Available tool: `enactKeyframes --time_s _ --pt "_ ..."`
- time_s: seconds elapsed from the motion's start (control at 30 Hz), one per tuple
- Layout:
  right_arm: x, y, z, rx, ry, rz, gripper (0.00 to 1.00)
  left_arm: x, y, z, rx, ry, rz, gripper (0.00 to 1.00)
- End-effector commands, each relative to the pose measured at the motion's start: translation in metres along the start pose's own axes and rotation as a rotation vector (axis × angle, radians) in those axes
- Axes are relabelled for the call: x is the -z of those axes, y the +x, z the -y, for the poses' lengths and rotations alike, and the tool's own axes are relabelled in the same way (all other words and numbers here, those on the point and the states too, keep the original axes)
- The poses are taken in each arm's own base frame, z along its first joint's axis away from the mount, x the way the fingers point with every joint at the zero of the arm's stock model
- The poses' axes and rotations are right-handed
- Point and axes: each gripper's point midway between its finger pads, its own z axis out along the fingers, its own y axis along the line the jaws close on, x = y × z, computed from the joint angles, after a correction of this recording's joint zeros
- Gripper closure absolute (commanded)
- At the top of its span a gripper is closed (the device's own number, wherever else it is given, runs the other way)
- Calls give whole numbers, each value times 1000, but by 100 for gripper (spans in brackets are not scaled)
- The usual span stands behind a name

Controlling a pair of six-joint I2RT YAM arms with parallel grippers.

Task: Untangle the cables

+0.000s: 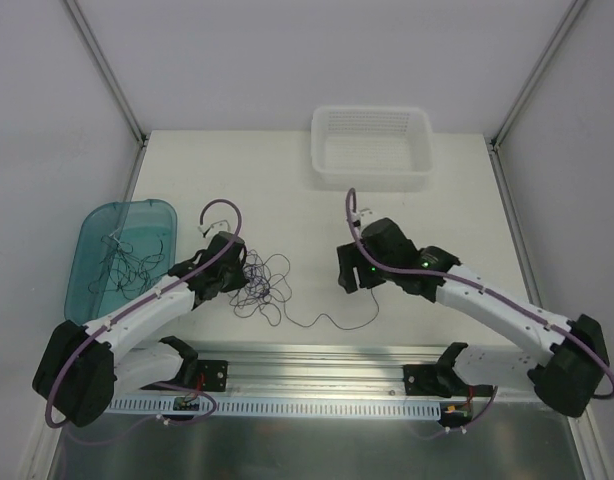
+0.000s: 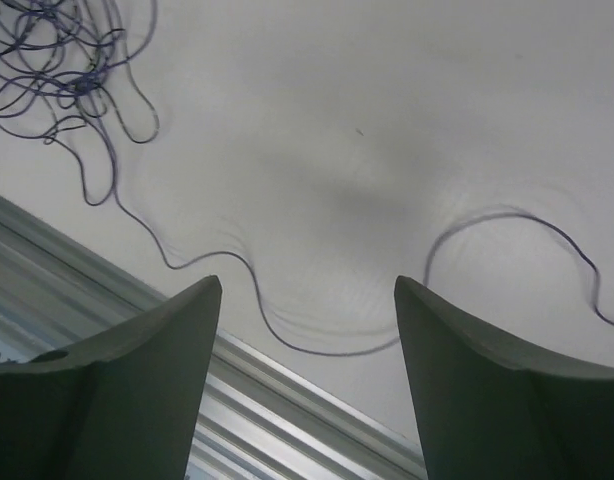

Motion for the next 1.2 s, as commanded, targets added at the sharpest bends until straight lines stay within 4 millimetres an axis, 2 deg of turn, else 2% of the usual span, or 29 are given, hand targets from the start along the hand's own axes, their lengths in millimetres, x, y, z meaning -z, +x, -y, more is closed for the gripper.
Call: enactKeyframes --time_s 0.0,0.03,0.07,0.1,0.17,0.2,0.27,0.33,0.4,0.57,0.8,0.93,0.97,1.0,1.07,1.1,1.13,1.17 --pt "-25 -20 -58 17 -141 32 28 6 -6 10 26 23 16 100" --pt "-32 -19 -70 -3 -160 27 30 6 -6 10 30 23 16 100" --pt "-39 -19 -91 9 -204 40 32 6 -5 10 33 23 16 100" --pt "-53 -12 -100 12 -202 11 34 5 -5 9 35 21 14 100" --pt "-66 -10 -124 -7 -236 12 39 6 -3 8 35 21 13 100" --pt "-81 -1 -128 -15 -224 -14 42 6 -3 9 37 22 12 100" --pt "-89 1 -145 -68 -261 -9 47 7 -3 9 41 25 15 100" --pt "-102 11 -153 -84 -266 -30 48 7 -4 8 44 27 22 100" --pt "-108 20 -161 -72 -269 -47 49 7 -2 7 47 25 22 100" --pt "-125 27 -183 -77 -308 -68 52 8 -2 6 50 28 25 100" --pt "-140 39 -182 -81 -276 -115 59 7 -1 5 52 23 21 100" --pt "-137 38 -176 -73 -249 -112 77 8 -2 5 53 24 29 100" --pt "-135 41 -171 -59 -232 -123 87 8 -1 4 49 20 26 100" --pt "-128 33 -169 -56 -225 -94 91 8 -3 3 51 16 34 100" --pt "-119 33 -158 -19 -191 -91 99 7 -2 2 44 10 34 100" --pt "-113 27 -151 -5 -162 -71 99 7 -3 1 44 5 40 100" --pt "-98 15 -150 3 -169 -35 99 6 -2 -1 40 -1 38 100" --pt "-90 18 -142 31 -143 -51 99 6 -2 -2 38 -5 42 100"
